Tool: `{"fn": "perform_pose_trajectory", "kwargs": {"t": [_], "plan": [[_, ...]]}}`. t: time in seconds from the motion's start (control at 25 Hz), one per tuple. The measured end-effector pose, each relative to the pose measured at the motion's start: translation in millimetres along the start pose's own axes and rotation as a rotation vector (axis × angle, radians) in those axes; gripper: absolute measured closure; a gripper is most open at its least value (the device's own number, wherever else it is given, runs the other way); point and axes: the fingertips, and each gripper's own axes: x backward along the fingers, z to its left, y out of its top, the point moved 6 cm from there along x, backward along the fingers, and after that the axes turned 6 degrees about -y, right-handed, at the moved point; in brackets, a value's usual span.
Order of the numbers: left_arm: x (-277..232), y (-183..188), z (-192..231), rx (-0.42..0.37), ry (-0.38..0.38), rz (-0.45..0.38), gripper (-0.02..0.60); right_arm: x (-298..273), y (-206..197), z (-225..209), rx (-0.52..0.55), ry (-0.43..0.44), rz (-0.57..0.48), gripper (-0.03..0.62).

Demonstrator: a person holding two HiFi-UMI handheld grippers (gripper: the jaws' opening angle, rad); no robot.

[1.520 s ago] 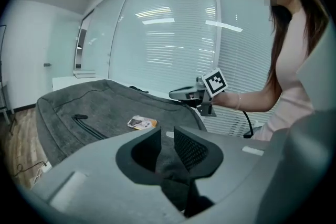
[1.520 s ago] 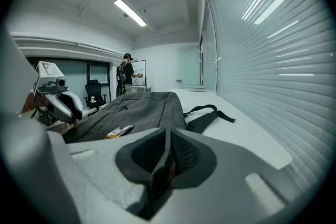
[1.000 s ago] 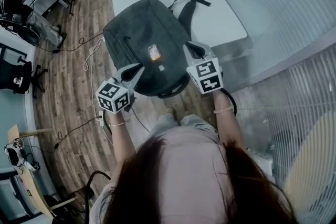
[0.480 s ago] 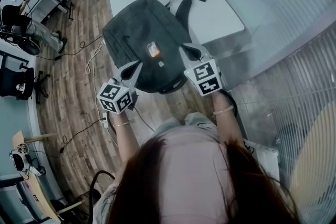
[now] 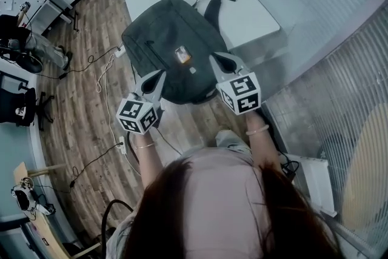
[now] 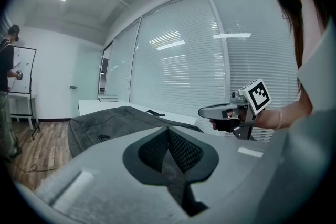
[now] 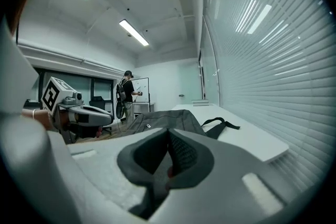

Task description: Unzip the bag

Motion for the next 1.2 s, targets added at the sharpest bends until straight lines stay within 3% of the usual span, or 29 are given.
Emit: {"fn": "perform_pose_trajectory", "kwargs": {"t": [0.56,0.84,1.2], "plan": [[29,7,-12,-0.024,0.059,-0.082,0.572,31,4,34,0.119,-0.136,-0.035,0.591],[51,19,-25,-0.042,0.07,-0.133,0.572,57,12,39,0.096,-0.22,-0.089,0.591],[80,21,-40,-0.013,0.099,-0.179,0.572,79,18,68,0.129,-0.224,-0.088,0.591]]}}
